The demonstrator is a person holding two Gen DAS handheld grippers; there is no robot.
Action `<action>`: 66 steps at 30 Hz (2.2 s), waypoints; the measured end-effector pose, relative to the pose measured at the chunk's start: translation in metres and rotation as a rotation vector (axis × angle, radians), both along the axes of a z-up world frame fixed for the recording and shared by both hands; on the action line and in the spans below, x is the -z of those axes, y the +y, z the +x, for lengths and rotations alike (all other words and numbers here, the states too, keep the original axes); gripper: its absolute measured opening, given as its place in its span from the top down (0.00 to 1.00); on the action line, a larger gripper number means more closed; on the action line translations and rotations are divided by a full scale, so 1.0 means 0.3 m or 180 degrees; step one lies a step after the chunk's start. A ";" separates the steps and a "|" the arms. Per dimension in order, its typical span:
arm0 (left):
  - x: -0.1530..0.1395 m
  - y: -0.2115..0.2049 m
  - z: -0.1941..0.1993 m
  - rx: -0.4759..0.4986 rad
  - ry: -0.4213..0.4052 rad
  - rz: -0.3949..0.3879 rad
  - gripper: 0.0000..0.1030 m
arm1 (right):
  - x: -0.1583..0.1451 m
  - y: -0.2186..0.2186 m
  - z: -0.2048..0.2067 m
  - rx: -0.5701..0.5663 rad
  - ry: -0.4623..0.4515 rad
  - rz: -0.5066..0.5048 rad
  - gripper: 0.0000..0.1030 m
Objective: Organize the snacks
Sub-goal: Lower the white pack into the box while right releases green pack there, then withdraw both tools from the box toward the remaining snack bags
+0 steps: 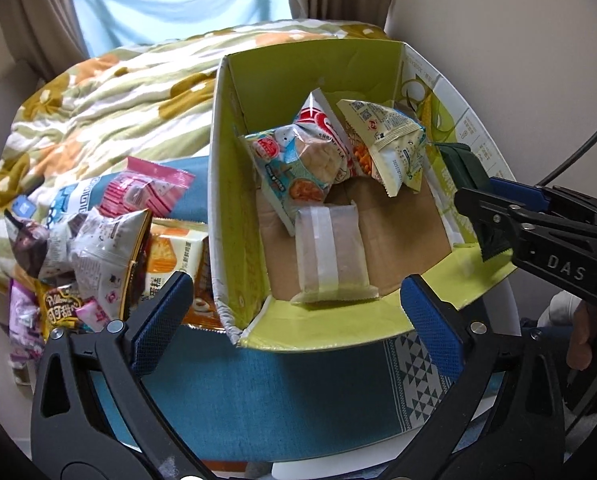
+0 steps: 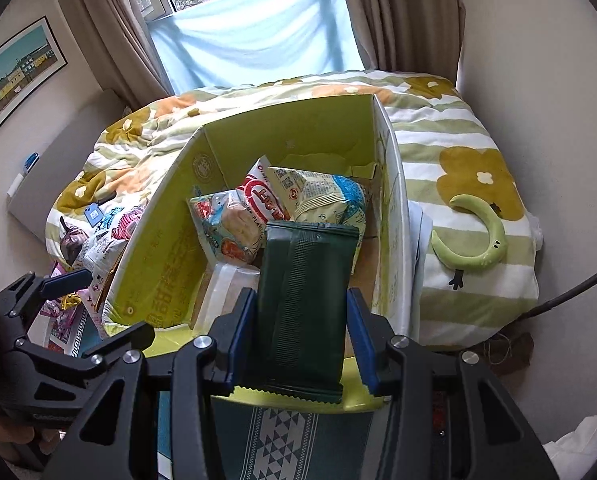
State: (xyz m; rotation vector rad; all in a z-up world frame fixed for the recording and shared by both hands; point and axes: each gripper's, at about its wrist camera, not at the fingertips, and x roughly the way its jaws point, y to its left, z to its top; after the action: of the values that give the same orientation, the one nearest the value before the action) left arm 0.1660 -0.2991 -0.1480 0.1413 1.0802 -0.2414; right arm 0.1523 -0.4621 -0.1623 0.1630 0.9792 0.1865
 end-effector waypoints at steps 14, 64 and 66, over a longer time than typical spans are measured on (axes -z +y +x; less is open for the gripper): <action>0.022 0.045 0.023 -0.0055 0.0097 -0.0053 0.01 | 0.099 0.067 0.081 -0.0047 0.0190 -0.0060 0.48; -0.240 1.122 -0.103 -0.0498 -0.0629 -0.0138 0.00 | -0.211 0.826 -0.077 -0.0162 -0.0601 0.0136 0.01; -0.220 1.167 -0.055 -0.0382 -0.0616 -0.0115 0.01 | -0.185 0.868 -0.062 -0.0065 -0.0538 0.0153 0.01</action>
State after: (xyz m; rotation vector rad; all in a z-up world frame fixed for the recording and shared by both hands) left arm 0.1495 0.0510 -0.0819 0.0657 0.8880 -0.1361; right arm 0.1336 -0.2019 -0.1068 0.1783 0.8089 0.2387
